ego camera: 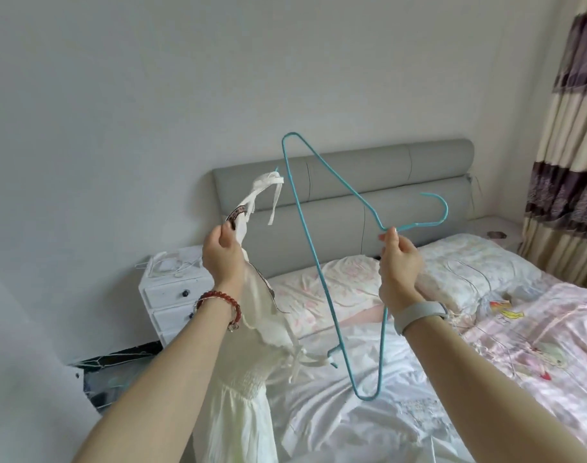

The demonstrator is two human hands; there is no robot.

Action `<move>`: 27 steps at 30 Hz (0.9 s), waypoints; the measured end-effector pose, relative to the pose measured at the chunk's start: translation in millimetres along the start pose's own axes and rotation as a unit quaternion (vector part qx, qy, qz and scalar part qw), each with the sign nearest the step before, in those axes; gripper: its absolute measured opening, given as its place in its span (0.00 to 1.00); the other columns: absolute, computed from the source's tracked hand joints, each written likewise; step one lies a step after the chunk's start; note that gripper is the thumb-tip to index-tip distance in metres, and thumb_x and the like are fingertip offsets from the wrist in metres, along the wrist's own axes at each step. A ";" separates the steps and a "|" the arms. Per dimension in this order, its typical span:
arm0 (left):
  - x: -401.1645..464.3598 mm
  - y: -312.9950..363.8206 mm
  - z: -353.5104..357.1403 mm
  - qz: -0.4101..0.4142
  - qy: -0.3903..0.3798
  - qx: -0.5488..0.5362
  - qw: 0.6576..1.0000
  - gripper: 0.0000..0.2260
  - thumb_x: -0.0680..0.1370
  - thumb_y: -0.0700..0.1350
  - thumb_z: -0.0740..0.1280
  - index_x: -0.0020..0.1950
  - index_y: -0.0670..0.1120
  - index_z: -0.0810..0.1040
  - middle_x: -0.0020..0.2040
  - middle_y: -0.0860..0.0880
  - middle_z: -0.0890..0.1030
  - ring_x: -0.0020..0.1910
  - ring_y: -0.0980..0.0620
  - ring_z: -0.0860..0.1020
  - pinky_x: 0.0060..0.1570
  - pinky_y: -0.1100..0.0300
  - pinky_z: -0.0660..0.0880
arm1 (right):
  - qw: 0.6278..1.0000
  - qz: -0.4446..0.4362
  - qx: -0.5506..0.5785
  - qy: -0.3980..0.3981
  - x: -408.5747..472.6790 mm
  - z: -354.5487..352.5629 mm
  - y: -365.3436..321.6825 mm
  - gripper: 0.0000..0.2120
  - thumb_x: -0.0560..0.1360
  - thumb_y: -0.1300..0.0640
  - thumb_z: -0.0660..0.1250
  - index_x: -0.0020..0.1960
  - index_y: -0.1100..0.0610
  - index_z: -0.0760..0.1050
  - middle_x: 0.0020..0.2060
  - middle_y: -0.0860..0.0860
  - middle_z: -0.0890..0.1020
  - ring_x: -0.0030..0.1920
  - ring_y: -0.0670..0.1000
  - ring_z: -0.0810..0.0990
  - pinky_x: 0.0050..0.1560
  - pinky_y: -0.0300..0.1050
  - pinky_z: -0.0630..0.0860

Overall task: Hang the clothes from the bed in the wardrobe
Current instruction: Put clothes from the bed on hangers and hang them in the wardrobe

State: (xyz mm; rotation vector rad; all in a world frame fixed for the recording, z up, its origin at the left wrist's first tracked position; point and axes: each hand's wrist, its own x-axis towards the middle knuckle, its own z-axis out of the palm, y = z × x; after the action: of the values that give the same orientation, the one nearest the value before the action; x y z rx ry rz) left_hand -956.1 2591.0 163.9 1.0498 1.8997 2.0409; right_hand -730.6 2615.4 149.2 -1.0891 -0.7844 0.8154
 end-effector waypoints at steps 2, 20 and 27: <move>27.0 16.7 31.5 0.023 0.008 -0.019 1.000 0.12 0.79 0.43 0.58 0.38 0.40 0.71 0.41 0.33 0.73 0.47 0.36 0.72 0.40 0.55 0.63 | 1.000 -0.013 0.008 0.005 36.9 18.0 -4.3 0.13 0.78 0.54 0.59 0.39 0.58 0.76 0.28 0.48 0.70 0.29 0.46 0.66 0.32 0.39 0.63; -26.6 -58.2 403.1 0.032 -0.301 0.122 0.945 0.14 0.77 0.44 0.61 0.35 0.36 0.74 0.40 0.34 0.76 0.45 0.37 0.74 0.39 0.53 0.67 | 0.959 -0.124 -0.211 0.141 318.0 -99.8 84.1 0.13 0.78 0.55 0.59 0.42 0.59 0.78 0.27 0.44 0.71 0.30 0.41 0.68 0.33 0.30 0.64; -92.6 -193.1 415.3 -0.010 -0.496 0.329 0.804 0.18 0.78 0.48 0.58 0.68 0.50 0.69 0.66 0.42 0.70 0.64 0.40 0.68 0.60 0.46 0.69 | 0.933 -0.046 -0.354 0.050 333.5 -130.8 201.9 0.14 0.78 0.52 0.60 0.41 0.58 0.80 0.29 0.51 0.76 0.33 0.50 0.72 0.33 0.41 0.64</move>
State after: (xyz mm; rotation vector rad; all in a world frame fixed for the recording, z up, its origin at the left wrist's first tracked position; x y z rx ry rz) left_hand -710.4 2910.8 -72.2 1.7249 1.8814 0.4449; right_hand -492.7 2897.6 -32.0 -1.7012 -1.0691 0.3852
